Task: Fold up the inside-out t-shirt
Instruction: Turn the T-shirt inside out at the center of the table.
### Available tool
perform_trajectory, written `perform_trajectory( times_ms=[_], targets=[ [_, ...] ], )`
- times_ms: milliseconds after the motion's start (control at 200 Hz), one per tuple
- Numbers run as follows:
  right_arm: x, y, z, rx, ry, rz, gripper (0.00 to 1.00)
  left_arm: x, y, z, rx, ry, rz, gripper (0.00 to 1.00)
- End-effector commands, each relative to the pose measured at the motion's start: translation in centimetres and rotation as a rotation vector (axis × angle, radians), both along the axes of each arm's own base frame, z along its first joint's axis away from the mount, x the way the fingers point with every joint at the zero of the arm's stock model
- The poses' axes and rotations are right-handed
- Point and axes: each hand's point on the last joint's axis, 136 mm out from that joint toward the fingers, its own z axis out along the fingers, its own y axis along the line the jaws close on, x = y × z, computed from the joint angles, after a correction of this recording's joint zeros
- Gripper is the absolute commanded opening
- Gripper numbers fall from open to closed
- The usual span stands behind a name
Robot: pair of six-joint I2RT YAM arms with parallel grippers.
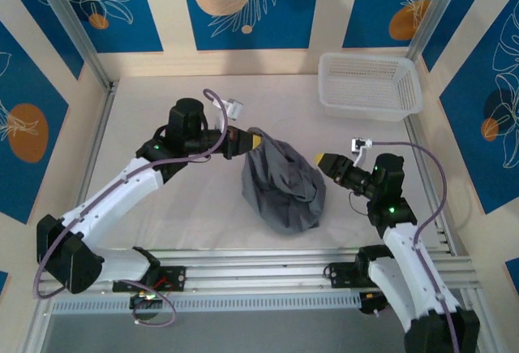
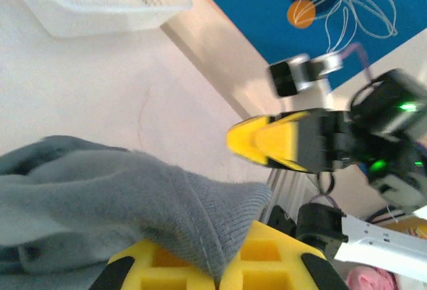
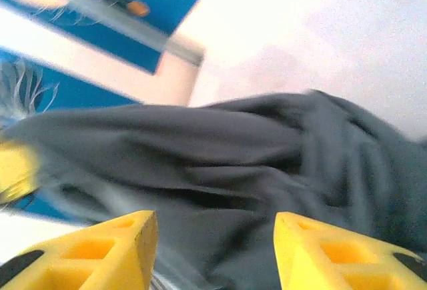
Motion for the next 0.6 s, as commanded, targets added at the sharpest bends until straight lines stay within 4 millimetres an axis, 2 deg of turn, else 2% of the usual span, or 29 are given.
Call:
perform_trajectory(
  times_ms=[0,40,130,290,370,460,535,590],
  targets=[
    [-1.2,2.1,4.1,-0.342,-0.464,0.044,0.56,-1.5,-0.9,0.6,-0.037,-0.022,-0.106,0.00],
    [-1.4,3.3,4.3,-0.470,-0.586,0.079,0.62,-2.2,-1.1,0.8,-0.032,-0.032,-0.140,0.00],
    [-1.0,5.3,4.1,-0.633,-0.684,0.159,0.68,-4.3,-1.2,1.5,-0.023,-0.086,-0.236,0.00],
    [-0.8,9.1,3.2,-0.681,-0.696,0.391,0.64,-7.5,-0.5,2.7,-0.017,-0.186,-0.350,0.00],
    [-2.0,11.4,2.4,-0.629,-0.690,0.533,0.61,-8.3,0.0,2.7,0.001,-0.207,-0.364,0.00],
    [-4.8,14.1,0.0,-0.569,-0.659,0.729,0.58,-7.8,0.5,2.1,0.035,-0.214,-0.310,0.00],
    [-6.7,15.8,-3.1,-0.603,-0.628,0.828,0.48,-7.2,0.9,1.7,0.058,-0.218,-0.262,0.00],
    [-7.9,16.5,-5.4,-0.634,-0.585,0.880,0.40,-5.9,1.5,0.6,0.118,-0.201,-0.173,0.00]
  ],
)
